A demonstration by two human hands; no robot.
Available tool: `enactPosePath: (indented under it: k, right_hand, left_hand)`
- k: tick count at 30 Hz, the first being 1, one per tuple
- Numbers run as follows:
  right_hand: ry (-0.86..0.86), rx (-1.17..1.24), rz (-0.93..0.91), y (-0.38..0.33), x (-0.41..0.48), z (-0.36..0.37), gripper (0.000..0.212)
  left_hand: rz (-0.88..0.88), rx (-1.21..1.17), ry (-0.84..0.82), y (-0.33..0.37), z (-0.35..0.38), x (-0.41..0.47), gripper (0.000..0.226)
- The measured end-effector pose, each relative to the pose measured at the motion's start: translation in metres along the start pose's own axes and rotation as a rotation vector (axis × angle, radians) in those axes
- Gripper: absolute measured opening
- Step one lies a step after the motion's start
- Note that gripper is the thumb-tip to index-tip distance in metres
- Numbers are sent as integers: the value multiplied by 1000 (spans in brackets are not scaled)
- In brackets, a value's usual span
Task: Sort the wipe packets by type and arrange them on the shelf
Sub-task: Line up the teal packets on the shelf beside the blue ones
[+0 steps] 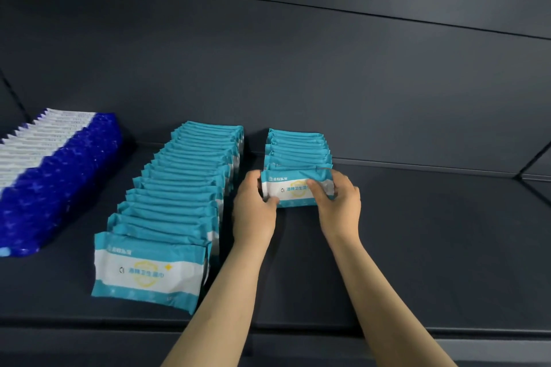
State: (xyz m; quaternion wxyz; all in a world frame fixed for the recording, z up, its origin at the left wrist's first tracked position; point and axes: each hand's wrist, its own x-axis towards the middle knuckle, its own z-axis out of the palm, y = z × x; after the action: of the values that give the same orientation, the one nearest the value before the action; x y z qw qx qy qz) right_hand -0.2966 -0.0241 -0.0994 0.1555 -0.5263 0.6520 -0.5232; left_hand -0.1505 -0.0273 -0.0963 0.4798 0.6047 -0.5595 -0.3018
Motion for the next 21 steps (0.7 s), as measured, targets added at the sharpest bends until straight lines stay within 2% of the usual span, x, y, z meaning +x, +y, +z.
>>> enactPosePath:
  k: [6,13,17,21]
  right_hand:
    - [32,92,83,-4,-7,-4,31]
    - [-1,177,129,-3,-8,-7,40]
    - [-10,392,272,-5,-22,-28,45]
    - [27,495,314,-10,-51,-75,34]
  left_hand:
    - [46,73,85,-1,3,1,31]
    - [-10,91,71,-2,7,1,45]
    - [23,37,93,3,1,-8,47]
    - [130,-70,144,14,-5,-40,37]
